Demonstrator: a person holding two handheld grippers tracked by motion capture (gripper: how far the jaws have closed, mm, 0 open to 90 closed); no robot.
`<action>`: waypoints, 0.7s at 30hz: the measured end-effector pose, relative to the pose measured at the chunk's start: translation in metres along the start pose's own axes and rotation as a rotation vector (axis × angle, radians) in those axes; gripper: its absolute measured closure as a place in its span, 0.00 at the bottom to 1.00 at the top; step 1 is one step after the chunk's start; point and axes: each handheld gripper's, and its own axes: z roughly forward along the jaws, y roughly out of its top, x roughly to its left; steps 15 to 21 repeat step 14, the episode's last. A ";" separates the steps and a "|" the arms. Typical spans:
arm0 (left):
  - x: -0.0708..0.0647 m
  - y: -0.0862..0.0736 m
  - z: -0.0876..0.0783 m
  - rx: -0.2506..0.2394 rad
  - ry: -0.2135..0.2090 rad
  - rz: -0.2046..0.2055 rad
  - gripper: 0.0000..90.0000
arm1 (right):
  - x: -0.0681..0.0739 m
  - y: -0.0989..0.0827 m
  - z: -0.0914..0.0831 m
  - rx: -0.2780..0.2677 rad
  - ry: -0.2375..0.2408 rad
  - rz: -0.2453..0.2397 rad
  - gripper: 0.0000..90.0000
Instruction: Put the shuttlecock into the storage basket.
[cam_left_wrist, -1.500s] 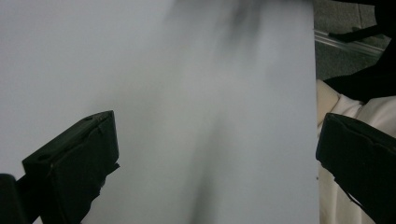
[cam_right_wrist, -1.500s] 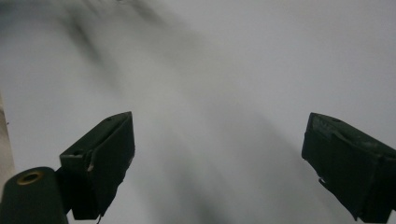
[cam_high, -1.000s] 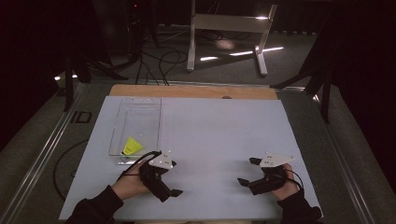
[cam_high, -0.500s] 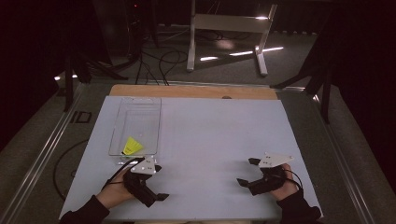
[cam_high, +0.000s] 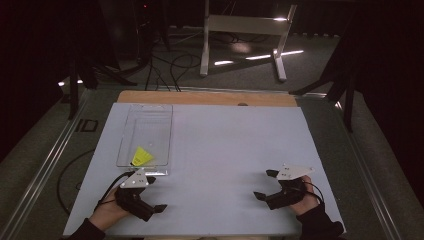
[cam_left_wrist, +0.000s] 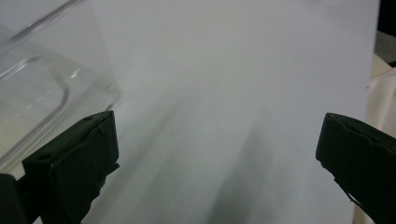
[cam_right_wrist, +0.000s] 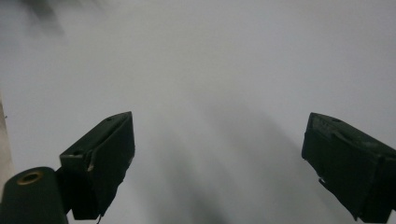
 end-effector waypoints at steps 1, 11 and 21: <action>0.002 -0.004 -0.002 -0.001 0.014 -0.017 0.00 | 0.000 0.000 0.000 -0.001 0.000 0.000 0.11; 0.006 -0.020 -0.012 -0.030 0.062 -0.051 0.00 | 0.000 -0.002 0.002 0.010 -0.005 0.000 0.11; 0.007 -0.022 -0.016 -0.043 0.069 -0.058 0.00 | -0.001 -0.003 0.001 0.009 -0.005 -0.002 0.11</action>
